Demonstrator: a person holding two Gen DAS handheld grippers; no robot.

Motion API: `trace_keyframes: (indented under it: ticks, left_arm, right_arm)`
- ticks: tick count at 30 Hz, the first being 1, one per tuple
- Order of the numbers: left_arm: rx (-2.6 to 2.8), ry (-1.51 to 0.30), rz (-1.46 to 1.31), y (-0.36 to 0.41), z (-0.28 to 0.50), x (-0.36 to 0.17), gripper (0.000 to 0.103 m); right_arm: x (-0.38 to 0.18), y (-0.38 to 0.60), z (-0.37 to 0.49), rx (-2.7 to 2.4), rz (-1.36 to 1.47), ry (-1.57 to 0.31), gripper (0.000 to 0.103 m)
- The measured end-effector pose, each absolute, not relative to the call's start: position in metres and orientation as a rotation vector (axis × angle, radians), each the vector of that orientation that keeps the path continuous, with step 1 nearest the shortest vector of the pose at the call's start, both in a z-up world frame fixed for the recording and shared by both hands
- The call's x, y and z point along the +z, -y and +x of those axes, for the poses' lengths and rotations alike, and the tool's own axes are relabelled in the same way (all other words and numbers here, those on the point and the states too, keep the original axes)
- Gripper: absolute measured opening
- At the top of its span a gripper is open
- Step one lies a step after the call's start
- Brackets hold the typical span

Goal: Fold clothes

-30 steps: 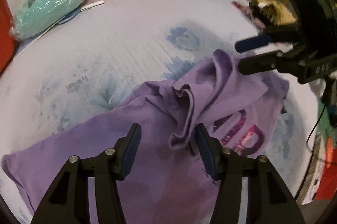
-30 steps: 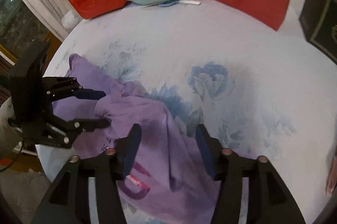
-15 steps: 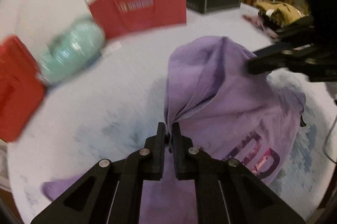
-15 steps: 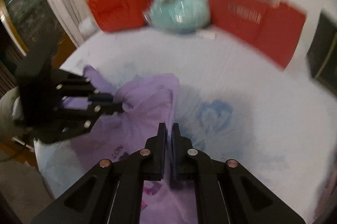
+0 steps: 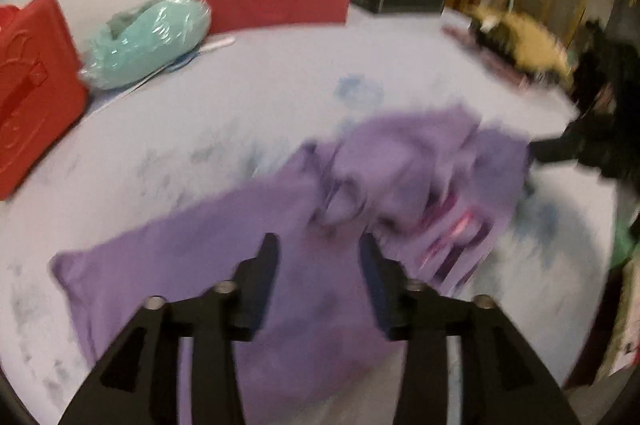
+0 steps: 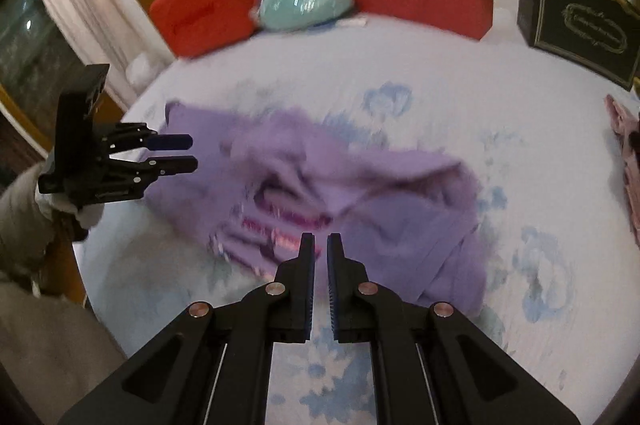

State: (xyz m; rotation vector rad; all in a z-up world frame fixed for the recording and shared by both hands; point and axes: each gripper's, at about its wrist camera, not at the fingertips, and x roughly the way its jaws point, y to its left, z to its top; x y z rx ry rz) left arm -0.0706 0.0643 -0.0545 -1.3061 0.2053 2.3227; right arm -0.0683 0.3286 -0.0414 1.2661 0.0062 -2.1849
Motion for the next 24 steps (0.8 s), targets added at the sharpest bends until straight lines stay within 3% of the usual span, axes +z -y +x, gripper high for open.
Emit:
trace_keyframes:
  ticks: [4,8,11,12,13,14,16,18,19,20,24]
  left_arm:
    - [2.262,-0.156,-1.313,-0.08,-0.099,-0.056,0.057]
    - [2.2,-0.078,-1.365,-0.094,-0.119,-0.065,0.057]
    - [2.16,-0.132,-1.403,-0.11,-0.118,-0.08,0.055]
    - [2.158,-0.144,-1.403,-0.111,-0.118,-0.082,0.048]
    - [2.157,-0.156,-1.403,-0.112,-0.117,-0.085,0.021]
    - [2.159,-0.162,-1.403,-0.111,-0.116,-0.086,0.01]
    - [2.166,-0.158,-1.382,-0.111,-0.114,-0.085,0.009]
    - [2.176,-0.182,-1.35,-0.11,-0.11,-0.082,0.008]
    - [2.183,-0.196,-1.334,-0.109,-0.107,-0.08,0.007]
    - [2.197,-0.211,-1.317,-0.109,-0.105,-0.076,0.007]
    - [2.243,-0.29,-1.218,-0.109,-0.086,-0.06,0.007]
  right_arm:
    - [-0.036,-0.316,-0.098,-2.217,1.275,-0.021,0.03]
    - [-0.034,-0.301,-0.122,-2.19,1.28,-0.039,0.033]
    - [-0.036,-0.281,-0.133,-2.156,1.278,-0.119,0.039]
    - [-0.038,-0.276,-0.137,-2.141,1.281,-0.136,0.039]
    - [-0.041,-0.272,-0.141,-2.123,1.287,-0.146,0.039]
    - [-0.045,-0.268,-0.145,-2.105,1.292,-0.155,0.039]
    - [-0.051,-0.259,-0.154,-2.068,1.302,-0.174,0.039]
    - [-0.057,-0.252,-0.16,-2.035,1.312,-0.19,0.031]
    - [-0.059,-0.25,-0.161,-2.021,1.316,-0.196,0.013]
    - [-0.06,-0.249,-0.162,-2.006,1.32,-0.202,0.005]
    - [-0.045,-0.26,-0.147,-2.001,1.236,-0.166,0.005]
